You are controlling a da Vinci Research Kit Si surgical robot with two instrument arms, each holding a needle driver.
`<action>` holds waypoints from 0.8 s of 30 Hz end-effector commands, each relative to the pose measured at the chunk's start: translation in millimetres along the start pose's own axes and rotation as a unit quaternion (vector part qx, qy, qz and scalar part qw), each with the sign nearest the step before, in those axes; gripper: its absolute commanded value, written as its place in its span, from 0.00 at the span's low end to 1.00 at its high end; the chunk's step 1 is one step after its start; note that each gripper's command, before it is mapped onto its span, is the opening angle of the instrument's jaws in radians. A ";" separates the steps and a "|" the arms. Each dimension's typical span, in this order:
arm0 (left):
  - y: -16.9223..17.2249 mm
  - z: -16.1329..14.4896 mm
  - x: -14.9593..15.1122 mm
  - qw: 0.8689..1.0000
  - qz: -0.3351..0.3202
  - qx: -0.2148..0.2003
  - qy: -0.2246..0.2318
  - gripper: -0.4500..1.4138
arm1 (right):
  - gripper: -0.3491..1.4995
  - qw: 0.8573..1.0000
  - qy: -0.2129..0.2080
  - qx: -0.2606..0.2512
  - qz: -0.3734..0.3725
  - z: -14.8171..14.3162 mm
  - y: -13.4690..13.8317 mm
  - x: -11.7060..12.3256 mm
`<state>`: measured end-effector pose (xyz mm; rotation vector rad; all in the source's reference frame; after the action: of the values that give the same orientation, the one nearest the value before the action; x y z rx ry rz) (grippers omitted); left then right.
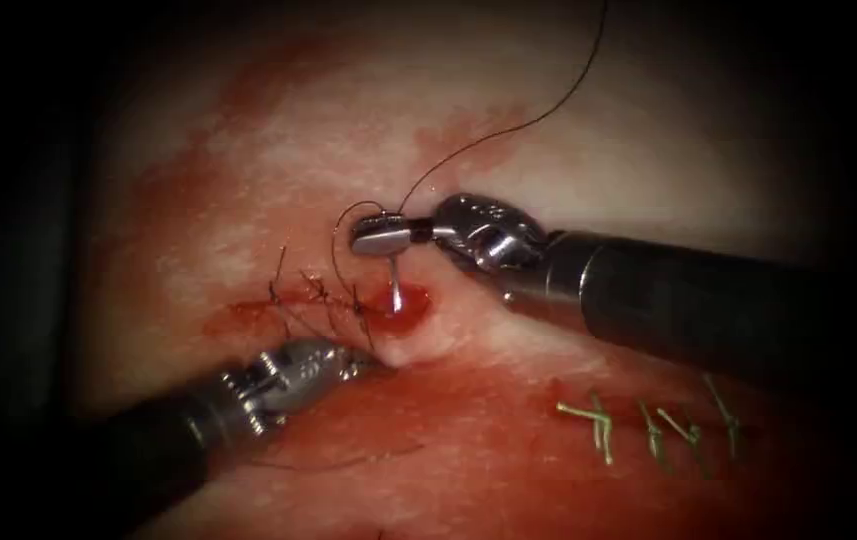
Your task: Wound Closure
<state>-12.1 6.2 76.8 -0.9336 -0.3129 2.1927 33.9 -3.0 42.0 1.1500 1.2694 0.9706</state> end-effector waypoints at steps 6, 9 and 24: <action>-0.1 0.7 0.1 1.000 0.000 0.000 0.000 0.16 | 0.00 0.997 0.003 0.014 0.072 1.3 -0.2 -0.1; -0.1 0.6 0.1 1.000 0.000 0.000 0.000 0.16 | 0.00 0.992 0.003 0.014 0.126 1.3 -0.3 -0.1; 1.9 -1.3 2.2 0.999 0.018 0.008 0.025 0.24 | 0.78 0.989 0.087 -0.001 0.121 -1.7 0.1 2.9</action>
<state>-12.8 6.0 72.9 -0.9980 -0.2433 2.1978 31.8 -0.2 41.2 1.2554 1.2870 1.2803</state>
